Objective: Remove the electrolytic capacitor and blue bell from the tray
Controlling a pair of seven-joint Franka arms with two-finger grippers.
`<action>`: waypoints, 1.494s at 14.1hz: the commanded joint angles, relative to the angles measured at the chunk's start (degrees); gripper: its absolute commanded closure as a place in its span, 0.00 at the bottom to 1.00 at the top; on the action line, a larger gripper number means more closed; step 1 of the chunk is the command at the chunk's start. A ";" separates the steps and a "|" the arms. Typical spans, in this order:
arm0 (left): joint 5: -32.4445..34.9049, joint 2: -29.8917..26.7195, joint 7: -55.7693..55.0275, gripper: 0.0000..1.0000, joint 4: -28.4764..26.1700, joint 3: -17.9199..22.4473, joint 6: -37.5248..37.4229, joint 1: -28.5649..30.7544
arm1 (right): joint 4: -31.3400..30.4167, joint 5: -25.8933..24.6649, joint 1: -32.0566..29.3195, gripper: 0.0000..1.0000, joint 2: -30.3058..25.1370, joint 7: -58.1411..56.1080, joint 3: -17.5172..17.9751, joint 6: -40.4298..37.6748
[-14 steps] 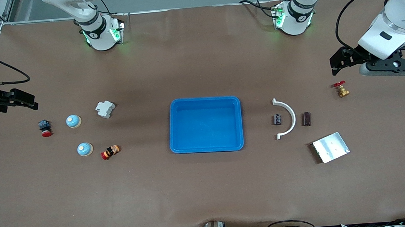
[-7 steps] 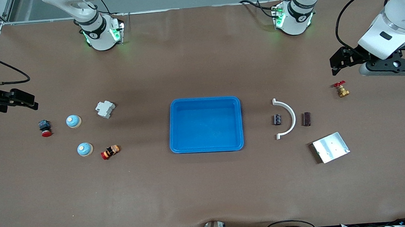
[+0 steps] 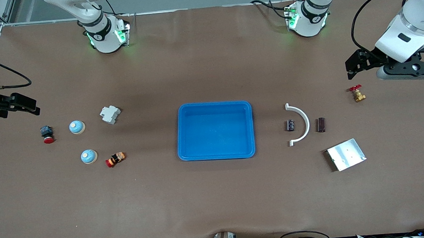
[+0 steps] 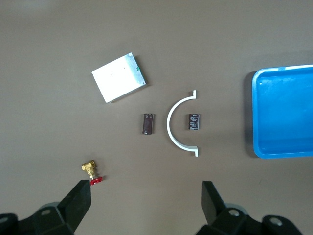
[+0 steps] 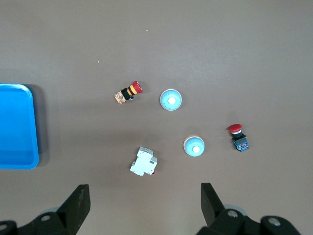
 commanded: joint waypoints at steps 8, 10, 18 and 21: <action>1.26 0.52 -1.50 0.00 0.36 -0.86 1.00 -0.40 | -0.36 0.86 -0.61 0.00 -0.68 -0.11 0.25 -0.35; 1.18 0.61 -1.50 0.00 0.18 -1.04 0.91 -0.40 | -0.36 0.86 -0.61 0.00 -0.68 -0.11 0.25 -0.35; -0.57 0.70 -0.53 0.00 0.09 -1.57 0.56 -0.31 | -0.36 1.04 -0.61 0.00 -0.76 -0.11 0.16 -0.52; -1.64 0.70 -0.88 0.00 0.18 -1.48 0.56 -0.14 | -0.36 1.04 -0.61 0.00 -0.68 -0.11 0.25 -0.43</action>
